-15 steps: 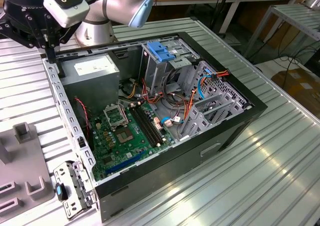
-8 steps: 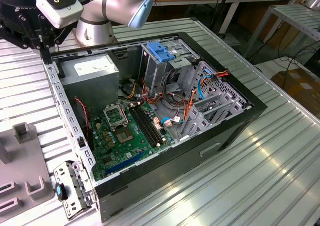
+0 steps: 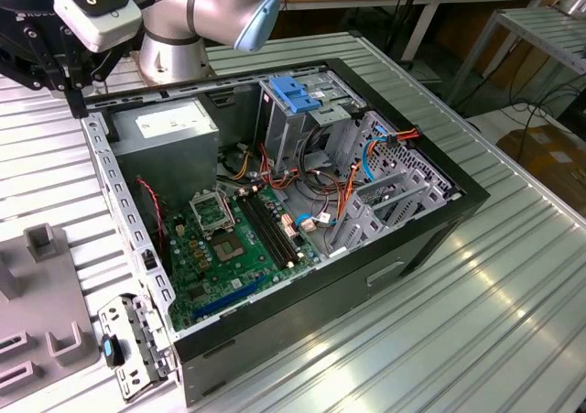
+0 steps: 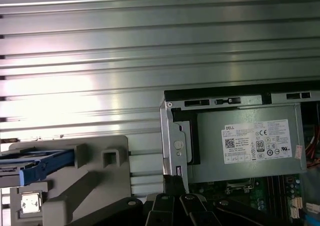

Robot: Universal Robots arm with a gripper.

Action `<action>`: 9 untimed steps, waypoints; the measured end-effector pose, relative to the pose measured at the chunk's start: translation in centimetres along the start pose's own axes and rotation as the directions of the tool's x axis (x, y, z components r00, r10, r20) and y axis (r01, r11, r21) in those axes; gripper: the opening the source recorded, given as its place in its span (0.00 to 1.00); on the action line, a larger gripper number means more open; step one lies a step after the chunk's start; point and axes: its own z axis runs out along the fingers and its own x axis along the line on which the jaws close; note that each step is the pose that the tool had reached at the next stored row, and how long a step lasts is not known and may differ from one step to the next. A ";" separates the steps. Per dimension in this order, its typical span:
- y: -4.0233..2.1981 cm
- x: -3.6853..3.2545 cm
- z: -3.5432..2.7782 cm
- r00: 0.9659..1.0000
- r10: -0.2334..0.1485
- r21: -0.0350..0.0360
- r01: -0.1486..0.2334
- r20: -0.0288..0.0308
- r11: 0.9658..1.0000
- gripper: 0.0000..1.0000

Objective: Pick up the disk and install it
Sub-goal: 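Reach for the disk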

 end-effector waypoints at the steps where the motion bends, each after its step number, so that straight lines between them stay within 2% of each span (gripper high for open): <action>1: 0.00 0.07 0.00 1.000 0.000 0.000 0.000 0.000 1.000 0.11; 9: 0.02 0.85 -0.02 1.000 0.000 0.000 0.000 0.000 1.000 0.11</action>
